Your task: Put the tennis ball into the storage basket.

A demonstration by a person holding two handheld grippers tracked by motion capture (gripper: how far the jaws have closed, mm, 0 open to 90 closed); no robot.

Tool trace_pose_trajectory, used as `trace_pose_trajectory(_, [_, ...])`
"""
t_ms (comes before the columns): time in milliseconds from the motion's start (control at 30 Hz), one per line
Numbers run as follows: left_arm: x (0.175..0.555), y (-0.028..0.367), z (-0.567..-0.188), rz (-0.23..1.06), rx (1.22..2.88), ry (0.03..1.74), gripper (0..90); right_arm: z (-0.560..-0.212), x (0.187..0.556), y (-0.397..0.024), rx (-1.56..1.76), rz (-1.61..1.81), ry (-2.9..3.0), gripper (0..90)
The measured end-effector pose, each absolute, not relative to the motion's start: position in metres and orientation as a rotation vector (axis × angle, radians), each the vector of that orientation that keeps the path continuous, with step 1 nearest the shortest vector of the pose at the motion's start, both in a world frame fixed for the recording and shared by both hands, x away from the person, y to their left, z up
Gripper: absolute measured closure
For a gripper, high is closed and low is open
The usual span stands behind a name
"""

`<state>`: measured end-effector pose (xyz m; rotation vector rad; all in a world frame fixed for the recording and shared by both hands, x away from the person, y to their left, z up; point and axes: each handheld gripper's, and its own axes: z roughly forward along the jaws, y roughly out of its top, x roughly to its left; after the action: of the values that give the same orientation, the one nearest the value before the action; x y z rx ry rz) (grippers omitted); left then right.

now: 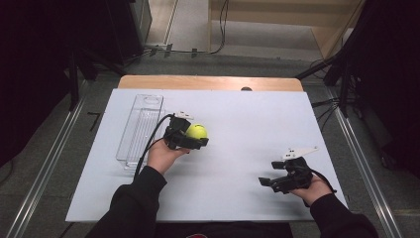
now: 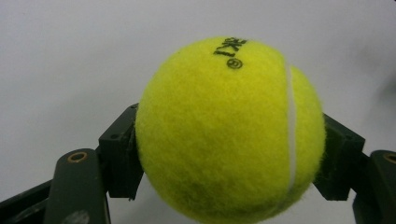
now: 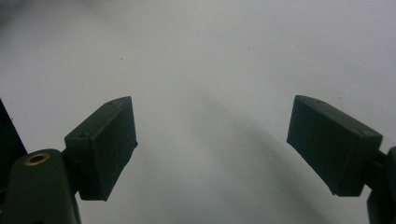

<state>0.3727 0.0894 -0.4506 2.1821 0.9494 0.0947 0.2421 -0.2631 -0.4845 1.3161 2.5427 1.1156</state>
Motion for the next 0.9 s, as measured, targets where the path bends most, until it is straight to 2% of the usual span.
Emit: trace_pose_trajectory(900, [0.362,0.093,-0.406,0.082,2.206,0.91,26.2,-0.484,0.242,-0.264,1.316,1.114,2.543,13.7])
